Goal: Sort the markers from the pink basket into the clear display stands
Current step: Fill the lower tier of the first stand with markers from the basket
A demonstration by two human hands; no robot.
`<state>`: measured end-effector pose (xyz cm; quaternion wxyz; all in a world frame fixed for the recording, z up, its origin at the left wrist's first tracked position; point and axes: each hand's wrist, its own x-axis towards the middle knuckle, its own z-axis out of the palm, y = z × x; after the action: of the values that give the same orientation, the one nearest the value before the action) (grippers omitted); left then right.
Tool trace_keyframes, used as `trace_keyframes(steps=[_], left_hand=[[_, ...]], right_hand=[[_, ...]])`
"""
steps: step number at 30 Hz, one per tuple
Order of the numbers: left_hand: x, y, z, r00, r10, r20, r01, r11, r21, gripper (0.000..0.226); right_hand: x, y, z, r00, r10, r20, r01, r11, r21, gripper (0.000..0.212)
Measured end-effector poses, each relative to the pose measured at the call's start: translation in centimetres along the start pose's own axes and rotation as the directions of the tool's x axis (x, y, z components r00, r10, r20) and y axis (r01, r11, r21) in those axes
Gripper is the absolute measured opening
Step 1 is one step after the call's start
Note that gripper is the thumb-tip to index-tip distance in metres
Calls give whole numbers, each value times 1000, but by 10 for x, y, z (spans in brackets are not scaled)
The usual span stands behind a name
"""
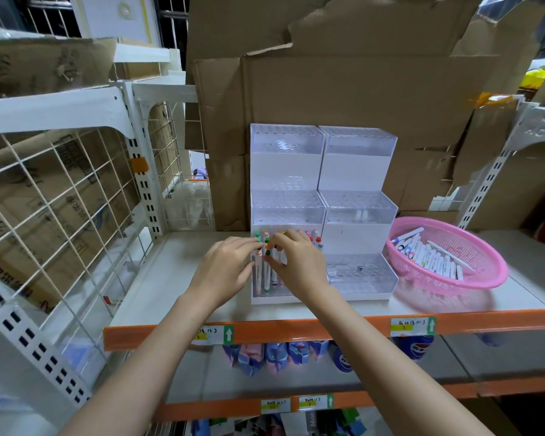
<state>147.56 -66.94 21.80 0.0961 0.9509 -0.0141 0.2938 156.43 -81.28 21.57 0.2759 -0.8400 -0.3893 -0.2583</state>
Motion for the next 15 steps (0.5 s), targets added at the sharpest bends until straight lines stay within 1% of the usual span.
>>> trace_keyframes(steps=[6,11,15], left_hand=[[3,2,0,1000,-20,4,20,1000,-6,38],[5,4,2,1000,-8,-6,8,1000,-11,38],[12,8,4,1000,24,-6,-24,1000,18,40]], right_hand=[[3,0,1,999,13,36,-12,1000,-9,17],[5,4,2,999,3,37,-3,1000,-1,22],[4,13,-9,999,5,38,-3,998,-57,31]])
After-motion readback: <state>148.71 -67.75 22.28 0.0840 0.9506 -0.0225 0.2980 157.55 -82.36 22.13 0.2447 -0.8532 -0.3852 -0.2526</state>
